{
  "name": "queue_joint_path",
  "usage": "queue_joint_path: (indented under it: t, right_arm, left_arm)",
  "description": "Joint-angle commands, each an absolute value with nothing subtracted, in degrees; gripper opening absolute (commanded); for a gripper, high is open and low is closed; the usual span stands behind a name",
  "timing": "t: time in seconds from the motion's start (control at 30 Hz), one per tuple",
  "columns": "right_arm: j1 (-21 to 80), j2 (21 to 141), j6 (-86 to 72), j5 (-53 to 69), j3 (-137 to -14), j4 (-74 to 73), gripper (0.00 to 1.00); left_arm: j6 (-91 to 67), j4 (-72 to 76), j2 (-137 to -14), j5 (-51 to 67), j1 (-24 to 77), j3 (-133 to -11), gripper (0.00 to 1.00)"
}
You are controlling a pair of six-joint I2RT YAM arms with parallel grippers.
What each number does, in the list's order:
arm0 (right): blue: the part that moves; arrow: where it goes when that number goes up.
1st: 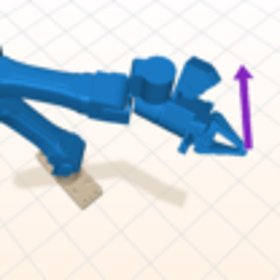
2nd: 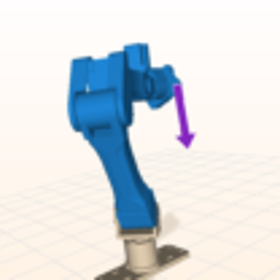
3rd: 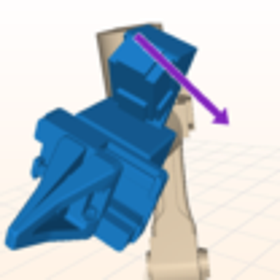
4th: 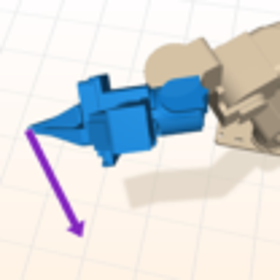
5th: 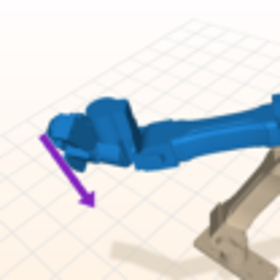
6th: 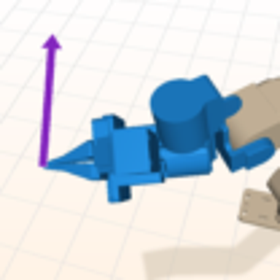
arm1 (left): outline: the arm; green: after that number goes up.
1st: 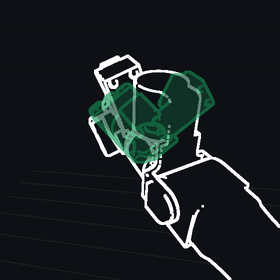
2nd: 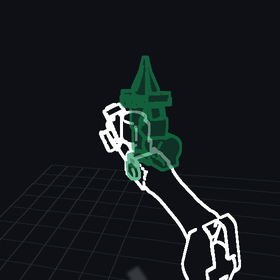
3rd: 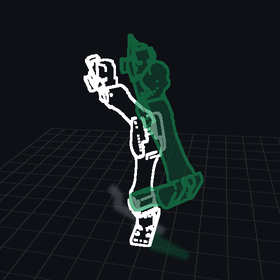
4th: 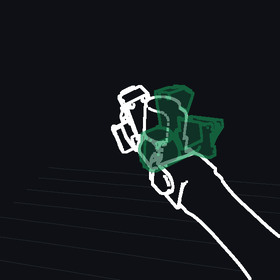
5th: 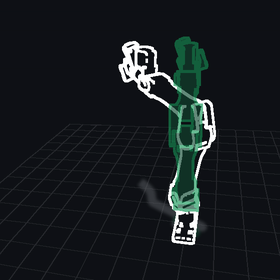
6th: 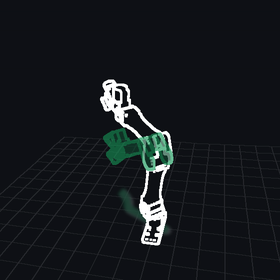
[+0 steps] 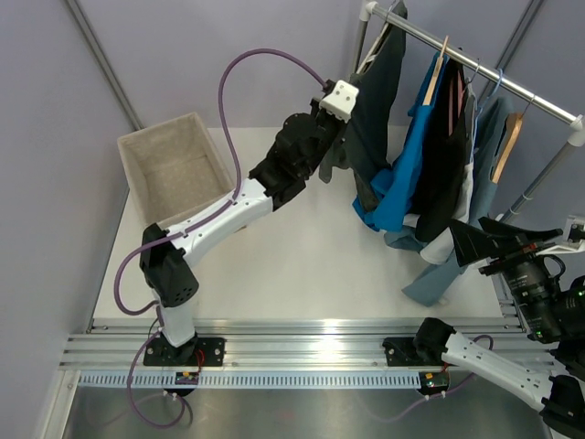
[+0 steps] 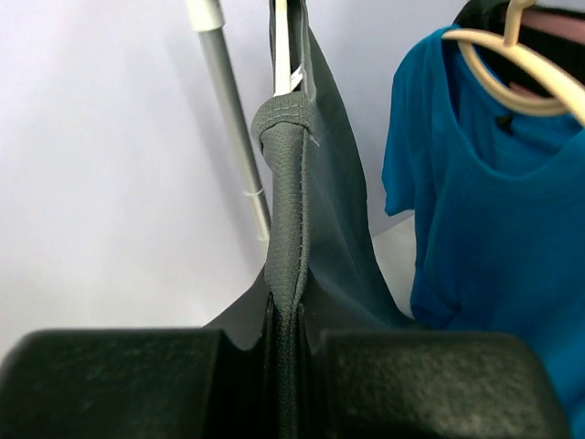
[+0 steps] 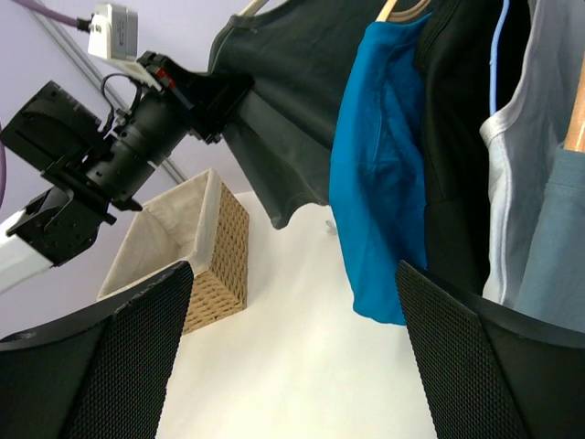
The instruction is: Remove the t-shirt from the hanger
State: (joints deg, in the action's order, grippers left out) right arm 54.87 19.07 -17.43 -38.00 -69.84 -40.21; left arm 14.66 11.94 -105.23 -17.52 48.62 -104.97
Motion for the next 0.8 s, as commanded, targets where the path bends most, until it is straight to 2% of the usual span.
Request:
queue_joint_path:
  t: [0.0,0.2,0.43,0.57,0.77]
  right_arm:
    - [55.28,18.54,-15.30,-39.29,-70.40,-38.15,0.99]
    - [55.28,19.51,-12.83,-36.12,-68.82,-35.77,0.99]
    - [55.28,26.53,-12.04,-34.29,-68.99,-36.03,0.99]
    - [55.28,28.04,-13.80,-24.73,-68.91,-33.85,0.99]
    - [55.20,34.87,-12.22,-21.01,-70.30,-28.75,0.99]
  left_arm:
    - [16.17,19.51,-98.10,-21.00,48.60,-102.05,0.00]
    - [17.40,17.85,-92.47,-22.32,48.60,-92.57,0.00]
    - [14.07,15.74,-83.77,-22.76,48.52,-81.32,0.00]
    - [11.78,11.96,-76.40,-23.90,48.52,-76.65,0.00]
    - [6.68,2.66,-64.28,-21.37,48.60,-69.18,0.00]
